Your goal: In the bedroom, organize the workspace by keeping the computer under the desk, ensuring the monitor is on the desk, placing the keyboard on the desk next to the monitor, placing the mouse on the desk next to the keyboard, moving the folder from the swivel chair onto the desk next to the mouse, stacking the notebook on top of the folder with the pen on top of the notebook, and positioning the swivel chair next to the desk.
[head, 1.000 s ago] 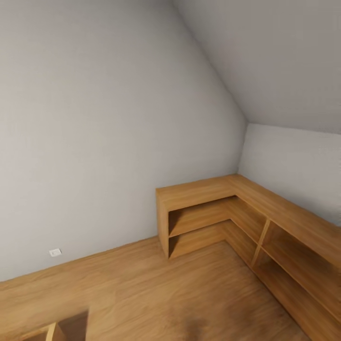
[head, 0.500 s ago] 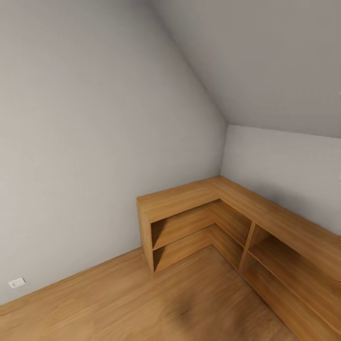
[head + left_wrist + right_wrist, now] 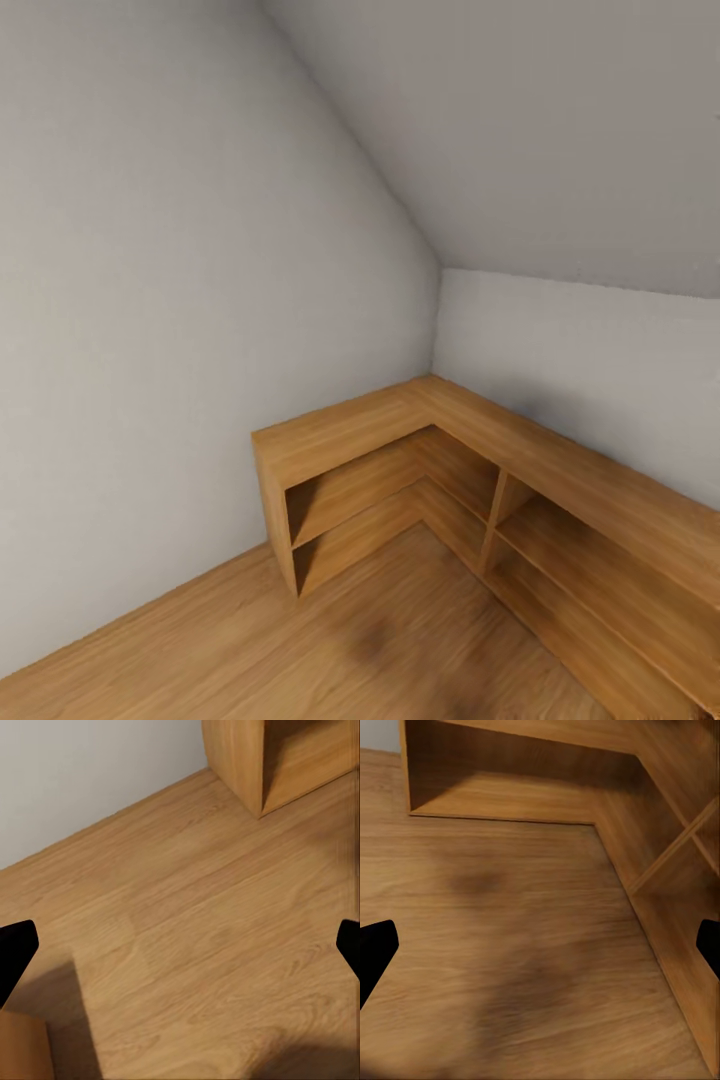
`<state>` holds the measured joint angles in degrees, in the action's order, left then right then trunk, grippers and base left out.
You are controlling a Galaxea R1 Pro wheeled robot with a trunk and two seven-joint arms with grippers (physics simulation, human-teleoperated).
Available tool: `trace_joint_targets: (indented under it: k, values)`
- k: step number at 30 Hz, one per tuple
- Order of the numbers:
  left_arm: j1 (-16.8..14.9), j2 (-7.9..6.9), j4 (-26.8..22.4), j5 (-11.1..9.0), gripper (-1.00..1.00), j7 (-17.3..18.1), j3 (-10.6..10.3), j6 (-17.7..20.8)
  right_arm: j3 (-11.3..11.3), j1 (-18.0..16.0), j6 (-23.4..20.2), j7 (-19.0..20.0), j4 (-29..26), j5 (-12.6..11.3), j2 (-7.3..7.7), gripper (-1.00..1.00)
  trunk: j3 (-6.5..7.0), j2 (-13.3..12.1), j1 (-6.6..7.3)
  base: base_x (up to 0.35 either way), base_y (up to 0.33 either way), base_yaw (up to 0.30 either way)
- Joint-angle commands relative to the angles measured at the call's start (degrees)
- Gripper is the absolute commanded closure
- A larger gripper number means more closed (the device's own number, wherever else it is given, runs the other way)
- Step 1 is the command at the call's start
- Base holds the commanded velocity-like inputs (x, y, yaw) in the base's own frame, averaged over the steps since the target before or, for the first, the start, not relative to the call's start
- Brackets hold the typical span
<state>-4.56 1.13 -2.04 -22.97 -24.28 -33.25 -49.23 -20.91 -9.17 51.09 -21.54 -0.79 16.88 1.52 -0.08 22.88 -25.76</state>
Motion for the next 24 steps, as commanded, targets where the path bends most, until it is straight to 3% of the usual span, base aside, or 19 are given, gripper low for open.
trace_joint_targets:
  k: [1,8,18,24]
  values:
    - [-0.01,0.01,0.02,-0.24,-1.00,-0.37,-0.50,-0.07,-0.19,-0.01,-0.03,-0.60,0.01,0.50,0.00,-1.00,0.04,0.04,-0.02,0.013,0.000,-0.209]
    - [-0.01,-0.05,0.01,-0.27,-1.00,-0.41,-0.50,0.05,-0.19,0.00,-0.03,-0.61,-0.06,0.50,0.02,-1.00,0.43,0.04,-0.02,0.044,0.004,-0.225]
    - [-0.01,-0.03,0.01,-0.25,-1.00,-0.42,-0.50,0.09,-0.19,-0.05,-0.06,-0.61,-0.08,0.38,0.06,-1.00,0.78,0.04,-0.02,0.253,0.070,-0.270]
    - [-0.01,-0.03,0.01,-0.25,-1.00,-0.42,-0.50,0.09,-0.12,-0.06,-1.22,-0.61,-0.10,0.16,-0.01,-1.00,0.84,0.04,-0.02,0.092,0.020,-0.292]
